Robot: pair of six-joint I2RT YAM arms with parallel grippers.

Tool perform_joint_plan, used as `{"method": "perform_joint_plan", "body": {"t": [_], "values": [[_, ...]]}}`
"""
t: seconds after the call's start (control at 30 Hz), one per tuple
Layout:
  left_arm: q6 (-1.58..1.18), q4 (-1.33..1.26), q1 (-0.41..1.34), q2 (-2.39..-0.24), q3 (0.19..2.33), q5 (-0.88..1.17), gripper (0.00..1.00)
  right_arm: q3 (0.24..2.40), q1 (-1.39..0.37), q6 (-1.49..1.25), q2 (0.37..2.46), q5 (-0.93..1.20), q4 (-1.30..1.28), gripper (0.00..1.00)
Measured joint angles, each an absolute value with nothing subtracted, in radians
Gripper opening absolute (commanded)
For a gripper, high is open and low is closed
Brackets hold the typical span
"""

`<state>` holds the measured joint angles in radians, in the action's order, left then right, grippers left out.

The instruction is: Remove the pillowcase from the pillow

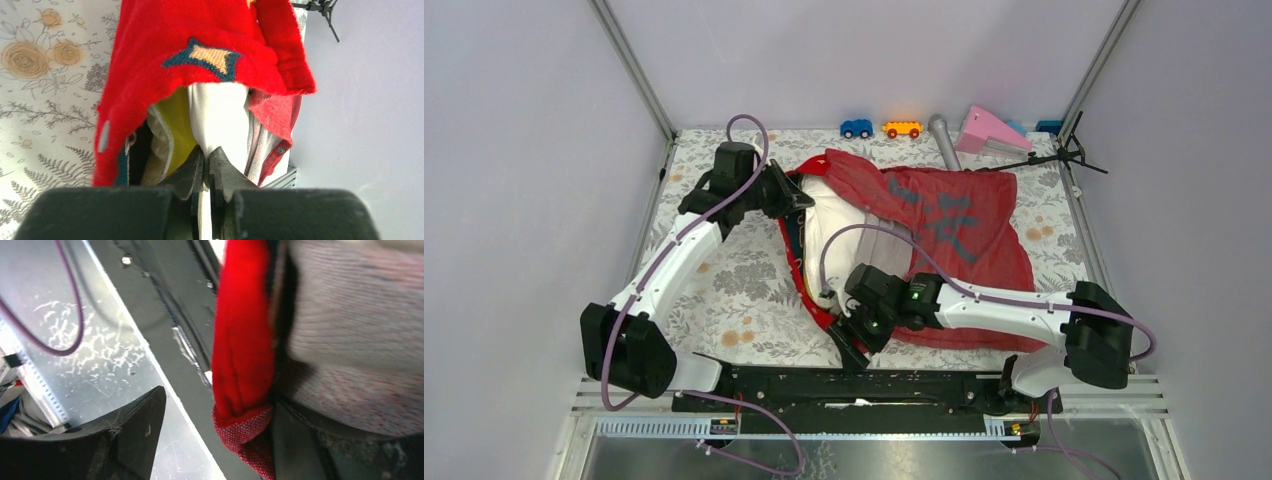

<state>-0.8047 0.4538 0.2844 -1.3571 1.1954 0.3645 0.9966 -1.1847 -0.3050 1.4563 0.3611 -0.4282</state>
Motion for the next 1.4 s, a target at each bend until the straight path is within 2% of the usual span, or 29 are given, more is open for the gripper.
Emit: {"method": "perform_joint_plan", "body": {"t": [0.1, 0.2, 0.3, 0.47, 0.7, 1.07, 1.27, 1.4], "values": [[-0.802, 0.482, 0.266, -1.357, 1.202, 0.366, 0.0, 0.954, -1.14, -0.315, 1.435, 0.313, -0.442, 0.79], [-0.8, 0.494, 0.257, -1.356, 1.202, 0.368, 0.0, 0.89, -1.016, -0.335, 1.391, 0.267, -0.443, 0.93], [-0.8, 0.495, 0.255, -1.354, 1.198, 0.38, 0.0, 0.866, -0.937, -0.352, 1.322, 0.223, -0.46, 0.97], [-0.801, 0.474, 0.252, -1.314, 1.147, 0.389, 0.0, 0.913, -0.929, -0.352, 1.211, 0.216, -0.475, 0.96], [-0.8, 0.45, 0.29, -1.25, 1.071, 0.38, 0.0, 1.135, -0.929, -0.333, 1.251, 0.066, -0.487, 0.95], [-0.777, 0.446, 0.359, -1.201, 1.02, 0.35, 0.0, 1.472, -0.913, -0.219, 1.576, -0.23, -0.417, 0.93], [-0.742, 0.454, 0.403, -1.155, 1.005, 0.331, 0.0, 1.572, -0.876, -0.187, 1.739, -0.25, -0.4, 0.82], [-0.716, 0.474, 0.415, -1.154, 1.005, 0.321, 0.0, 1.686, -0.845, -0.187, 1.828, -0.252, -0.398, 0.78]]}}
